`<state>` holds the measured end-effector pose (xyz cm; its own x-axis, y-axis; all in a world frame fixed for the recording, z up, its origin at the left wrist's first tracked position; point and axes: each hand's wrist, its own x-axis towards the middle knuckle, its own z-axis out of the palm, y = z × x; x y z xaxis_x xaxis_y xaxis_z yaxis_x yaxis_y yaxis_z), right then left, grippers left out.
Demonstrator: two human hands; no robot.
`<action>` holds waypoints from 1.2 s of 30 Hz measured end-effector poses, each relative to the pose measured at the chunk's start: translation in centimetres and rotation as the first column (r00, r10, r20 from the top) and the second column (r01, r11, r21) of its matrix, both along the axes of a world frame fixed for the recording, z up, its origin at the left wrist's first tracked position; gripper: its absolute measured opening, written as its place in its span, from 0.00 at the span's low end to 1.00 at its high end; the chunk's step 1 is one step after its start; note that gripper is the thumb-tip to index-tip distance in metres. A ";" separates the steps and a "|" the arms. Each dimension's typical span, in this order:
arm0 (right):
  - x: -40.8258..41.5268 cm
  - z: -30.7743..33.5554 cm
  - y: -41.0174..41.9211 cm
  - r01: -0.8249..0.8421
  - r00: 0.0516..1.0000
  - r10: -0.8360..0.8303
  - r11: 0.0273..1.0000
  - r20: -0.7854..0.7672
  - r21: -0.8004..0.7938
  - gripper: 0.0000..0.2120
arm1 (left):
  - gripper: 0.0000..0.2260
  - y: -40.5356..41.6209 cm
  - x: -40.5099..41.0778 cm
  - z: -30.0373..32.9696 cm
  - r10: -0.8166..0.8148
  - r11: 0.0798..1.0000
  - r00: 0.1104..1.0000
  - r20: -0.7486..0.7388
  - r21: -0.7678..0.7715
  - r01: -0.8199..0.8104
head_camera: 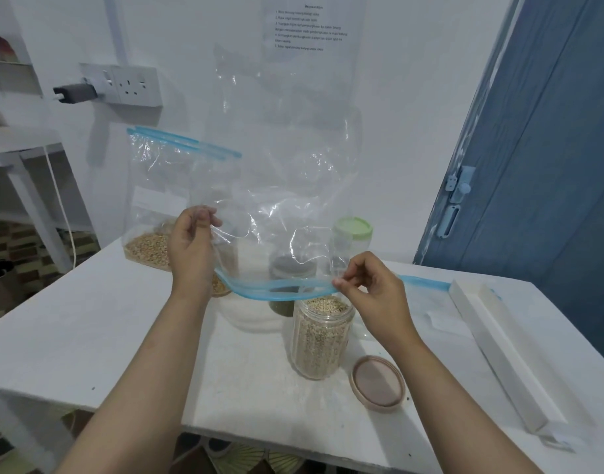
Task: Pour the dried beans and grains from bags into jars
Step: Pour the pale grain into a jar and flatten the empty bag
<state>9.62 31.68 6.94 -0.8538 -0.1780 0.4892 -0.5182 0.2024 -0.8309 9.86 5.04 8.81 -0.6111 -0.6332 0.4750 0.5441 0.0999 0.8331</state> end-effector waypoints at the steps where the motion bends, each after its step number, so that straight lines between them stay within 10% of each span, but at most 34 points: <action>1: -0.1 0.0 -0.1 0.016 1.000 -0.016 1.000 -0.010 0.011 0.10 | 0.10 -0.1 -0.1 -0.1 0.000 1.000 1.000 0.004 0.000 0.000; 27: 0.2 1.5 -1.1 -0.047 0.992 0.067 0.983 0.104 -0.177 0.09 | 0.03 -2.4 0.1 -0.7 -0.065 0.996 0.991 0.121 0.074 0.056; 36: -1.5 5.7 -0.7 0.000 0.974 0.058 0.967 0.219 -0.256 0.14 | 0.18 -1.3 0.1 2.0 -0.223 0.974 0.960 0.167 0.064 0.216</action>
